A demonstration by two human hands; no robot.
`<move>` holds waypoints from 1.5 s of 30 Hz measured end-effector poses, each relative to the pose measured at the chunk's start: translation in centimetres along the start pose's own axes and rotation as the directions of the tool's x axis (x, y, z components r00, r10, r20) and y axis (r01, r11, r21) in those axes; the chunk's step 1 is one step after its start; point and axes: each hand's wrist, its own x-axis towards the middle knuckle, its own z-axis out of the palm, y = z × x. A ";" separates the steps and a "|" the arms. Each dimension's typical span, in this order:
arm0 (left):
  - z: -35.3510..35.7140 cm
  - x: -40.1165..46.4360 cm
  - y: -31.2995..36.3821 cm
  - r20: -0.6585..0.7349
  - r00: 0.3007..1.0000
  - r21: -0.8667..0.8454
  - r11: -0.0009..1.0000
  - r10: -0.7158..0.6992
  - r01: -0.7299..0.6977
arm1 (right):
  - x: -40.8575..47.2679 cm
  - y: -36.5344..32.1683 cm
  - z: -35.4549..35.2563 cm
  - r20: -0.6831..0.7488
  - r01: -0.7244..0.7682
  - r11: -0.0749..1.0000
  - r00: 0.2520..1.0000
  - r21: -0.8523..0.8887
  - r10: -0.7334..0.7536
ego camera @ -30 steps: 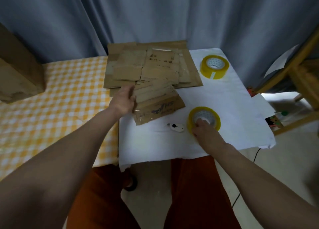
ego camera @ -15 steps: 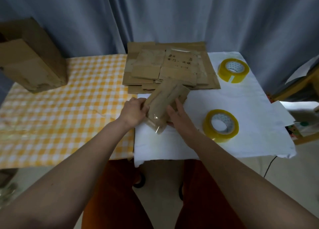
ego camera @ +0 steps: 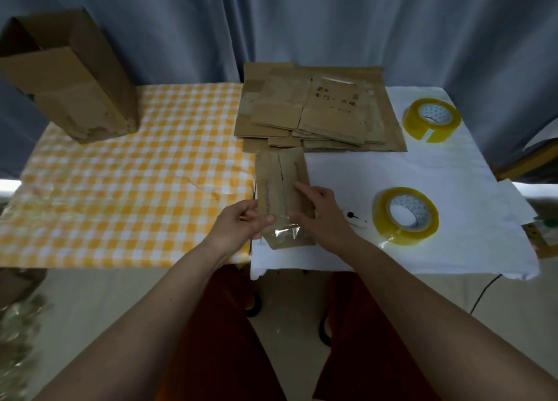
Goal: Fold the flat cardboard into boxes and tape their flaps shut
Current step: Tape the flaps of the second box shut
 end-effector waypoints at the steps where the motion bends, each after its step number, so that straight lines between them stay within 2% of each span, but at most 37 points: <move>1: 0.3 0.2 -0.2 -0.007 1.000 -0.053 0.998 -0.023 0.022 | 0.0 0.4 0.1 -0.018 0.005 1.000 1.000 0.011 -0.004; 5: 1.7 0.6 -0.7 -0.069 0.996 -0.204 0.978 -0.051 0.036 | 0.4 1.3 1.0 -0.094 0.016 0.999 0.995 0.035 -0.013; 7: 2.1 0.3 -0.8 -0.121 0.992 -0.187 0.982 -0.031 0.008 | 0.6 1.7 1.5 -0.150 0.036 0.999 0.988 0.005 -0.035; 9: 2.4 -0.2 -1.2 -0.239 0.969 -0.010 0.998 0.059 -0.063 | 0.6 1.9 1.8 -0.197 0.065 0.998 0.978 -0.002 -0.064; 11: 2.5 -0.9 -1.6 -0.343 0.897 0.275 0.943 0.280 -0.190 | 0.6 2.3 1.8 -0.189 0.098 0.995 0.977 0.007 -0.095; 12: 2.5 -1.3 -1.8 -0.302 0.858 0.373 0.880 0.415 -0.294 | 0.6 2.7 1.7 -0.167 0.121 0.993 0.979 0.004 -0.119; 14: 2.5 -1.4 -2.4 -0.075 0.817 0.466 0.745 0.571 -0.478 | 0.4 3.7 1.2 -0.101 0.201 0.978 0.973 -0.052 -0.205; 15: 2.4 -1.5 -2.7 0.010 0.806 0.471 0.708 0.591 -0.525 | 0.4 4.2 0.9 -0.056 0.245 0.964 0.966 -0.100 -0.251; 17: 2.0 -1.1 -3.2 0.049 0.793 0.452 0.695 0.607 -0.559 | 0.8 5.0 0.1 0.032 0.302 0.932 0.953 -0.203 -0.302; 21: 2.0 -0.5 -3.4 0.028 0.796 0.449 0.704 0.604 -0.550 | 1.7 5.6 -0.9 0.125 0.365 0.852 0.931 -0.376 -0.343; 24: 2.1 -0.3 -3.8 0.053 0.789 0.467 0.683 0.613 -0.562 | 1.7 6.0 -1.0 0.124 0.370 0.855 0.929 -0.363 -0.350; 27: 1.7 -0.7 -4.1 0.129 0.815 0.471 0.688 0.566 -0.552 | 1.4 6.0 -1.0 0.105 0.345 0.869 0.938 -0.355 -0.329; 28: 1.5 -1.0 -4.2 0.116 0.825 0.462 0.705 0.554 -0.538 | 1.3 5.8 -1.0 0.094 0.342 0.869 0.939 -0.357 -0.330; 31: 0.7 -1.8 -4.5 -0.122 0.805 0.416 0.766 0.580 -0.489 | 1.2 4.9 -0.8 0.050 0.328 0.890 0.943 -0.315 -0.330; 33: 0.4 -2.1 -4.5 -0.202 0.813 0.346 0.817 0.546 -0.462 | 1.1 4.5 -0.3 0.030 0.308 0.906 0.949 -0.292 -0.313; 35: 0.5 -1.8 -4.1 -0.173 0.885 0.261 0.887 0.431 -0.381 | 1.2 4.5 0.1 0.027 0.294 0.910 0.954 -0.292 -0.300; 38: 0.5 -0.7 -3.5 -0.119 0.923 0.235 0.913 0.366 -0.332 | 1.4 4.5 0.1 0.030 0.286 0.916 0.957 -0.282 -0.290; 42: 0.6 0.4 -3.4 -0.031 0.938 0.284 0.903 0.345 -0.323 | 1.4 4.5 0.2 0.042 0.286 0.919 0.958 -0.270 -0.285; 45: 0.8 1.4 -3.5 -0.034 0.969 0.425 0.881 0.245 -0.208 | 1.4 4.2 0.1 0.055 0.279 0.923 0.960 -0.265 -0.274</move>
